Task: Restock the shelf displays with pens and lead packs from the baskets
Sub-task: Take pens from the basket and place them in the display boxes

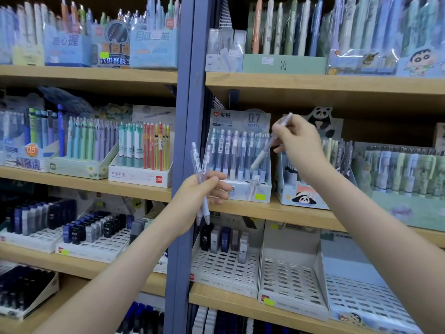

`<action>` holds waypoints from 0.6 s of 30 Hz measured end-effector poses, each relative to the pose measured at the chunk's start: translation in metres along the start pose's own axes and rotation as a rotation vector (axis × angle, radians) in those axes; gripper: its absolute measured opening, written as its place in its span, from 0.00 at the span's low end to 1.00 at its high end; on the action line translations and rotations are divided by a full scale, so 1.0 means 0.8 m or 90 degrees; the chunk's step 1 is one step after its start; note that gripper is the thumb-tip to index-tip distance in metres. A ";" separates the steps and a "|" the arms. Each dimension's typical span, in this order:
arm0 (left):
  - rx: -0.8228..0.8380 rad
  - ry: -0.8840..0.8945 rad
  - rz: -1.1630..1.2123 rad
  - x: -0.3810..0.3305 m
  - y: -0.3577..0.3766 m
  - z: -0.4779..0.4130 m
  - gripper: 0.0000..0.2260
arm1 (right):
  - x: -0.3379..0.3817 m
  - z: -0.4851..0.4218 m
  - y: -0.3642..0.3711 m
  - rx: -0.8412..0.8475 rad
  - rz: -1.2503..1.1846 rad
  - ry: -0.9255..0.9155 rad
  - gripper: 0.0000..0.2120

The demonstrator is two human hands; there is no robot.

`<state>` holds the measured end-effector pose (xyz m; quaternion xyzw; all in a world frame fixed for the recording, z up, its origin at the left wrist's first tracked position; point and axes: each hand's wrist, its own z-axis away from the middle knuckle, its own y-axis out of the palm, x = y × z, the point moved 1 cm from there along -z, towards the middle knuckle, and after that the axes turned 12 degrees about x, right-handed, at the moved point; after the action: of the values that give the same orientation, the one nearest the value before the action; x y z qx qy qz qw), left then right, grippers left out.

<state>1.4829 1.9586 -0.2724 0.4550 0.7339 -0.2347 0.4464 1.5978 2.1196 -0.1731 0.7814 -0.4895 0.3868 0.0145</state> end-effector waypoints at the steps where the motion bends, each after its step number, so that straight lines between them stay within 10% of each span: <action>1: 0.008 -0.002 0.000 0.000 0.001 0.000 0.08 | -0.002 -0.002 0.004 0.021 0.032 0.005 0.07; 18: 0.030 -0.009 -0.009 0.007 -0.001 0.002 0.09 | -0.009 -0.017 0.044 0.108 0.165 0.064 0.14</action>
<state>1.4820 1.9596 -0.2779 0.4586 0.7281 -0.2586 0.4390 1.5609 2.1122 -0.1809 0.6898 -0.5504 0.4639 -0.0774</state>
